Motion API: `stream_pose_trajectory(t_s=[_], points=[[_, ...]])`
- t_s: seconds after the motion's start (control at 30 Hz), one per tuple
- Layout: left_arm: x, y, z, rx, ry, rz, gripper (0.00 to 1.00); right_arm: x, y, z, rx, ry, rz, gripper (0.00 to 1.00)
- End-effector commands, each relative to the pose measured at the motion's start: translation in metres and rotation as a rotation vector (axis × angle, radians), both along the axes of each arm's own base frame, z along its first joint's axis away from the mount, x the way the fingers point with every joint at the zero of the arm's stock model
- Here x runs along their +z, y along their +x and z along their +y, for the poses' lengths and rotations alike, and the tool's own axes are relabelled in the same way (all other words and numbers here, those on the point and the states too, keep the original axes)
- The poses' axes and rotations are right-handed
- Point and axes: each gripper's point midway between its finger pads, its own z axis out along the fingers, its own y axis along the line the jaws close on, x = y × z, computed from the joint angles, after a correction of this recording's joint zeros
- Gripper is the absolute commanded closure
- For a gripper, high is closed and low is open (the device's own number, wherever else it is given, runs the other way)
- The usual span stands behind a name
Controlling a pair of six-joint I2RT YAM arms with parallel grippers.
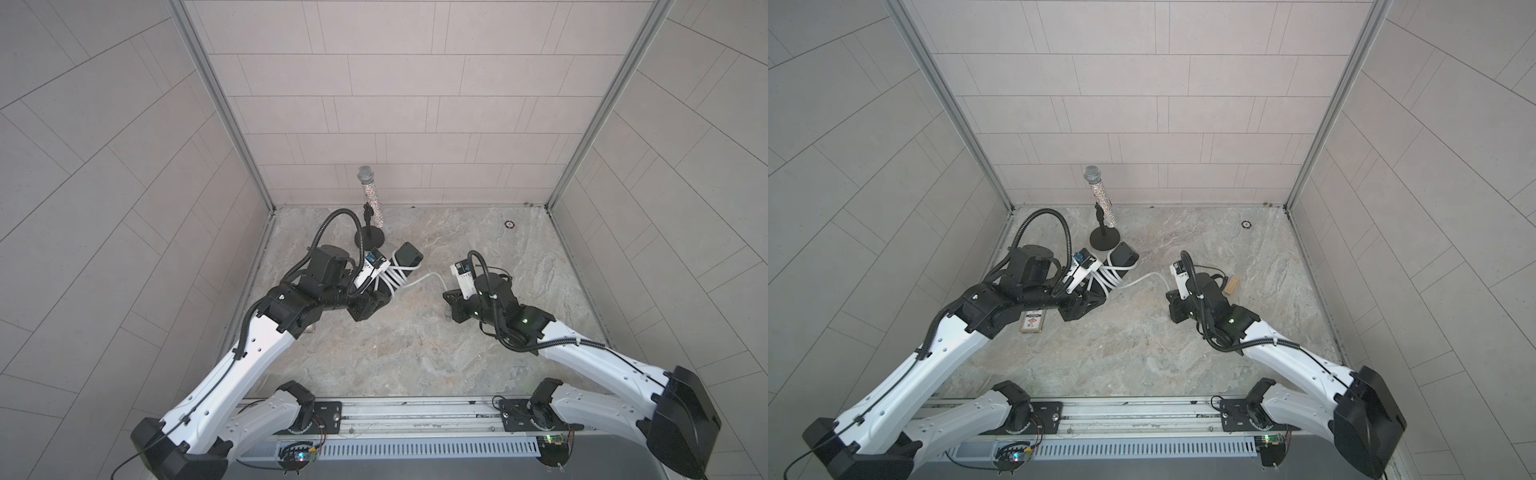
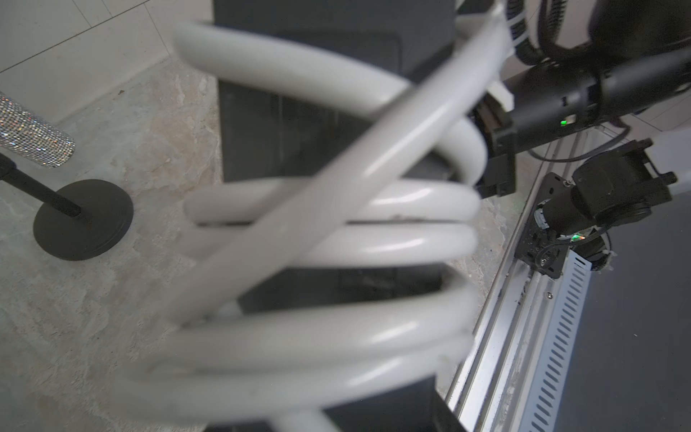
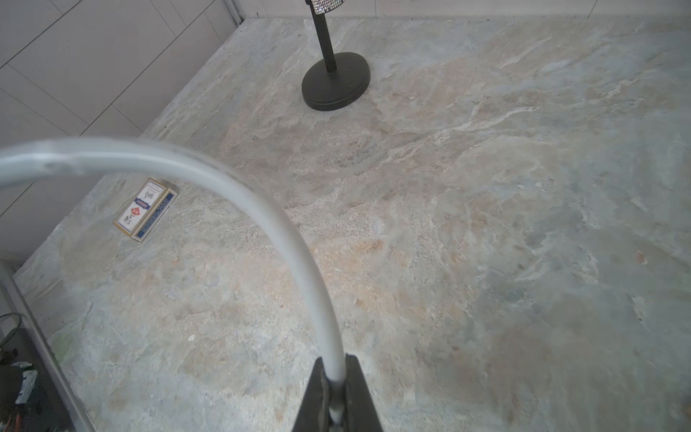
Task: Unwrap the cord wrapped around the power strip
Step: Unwrap the power cord from the power strip.
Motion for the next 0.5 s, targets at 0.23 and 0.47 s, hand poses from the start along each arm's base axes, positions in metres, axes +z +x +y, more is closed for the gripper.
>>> stream_pose_trajectory(t_s=[0.23, 0.47], points=[[0.033, -0.048, -0.015, -0.243, -0.124, -0.018, 1.00, 0.067, 0.082, 0.032, -0.019, 0.155, -0.147, 1.00], [-0.010, -0.053, -0.016, -0.254, -0.084, 0.118, 1.00, 0.146, 0.111, 0.027, -0.002, 0.185, -0.251, 1.00]])
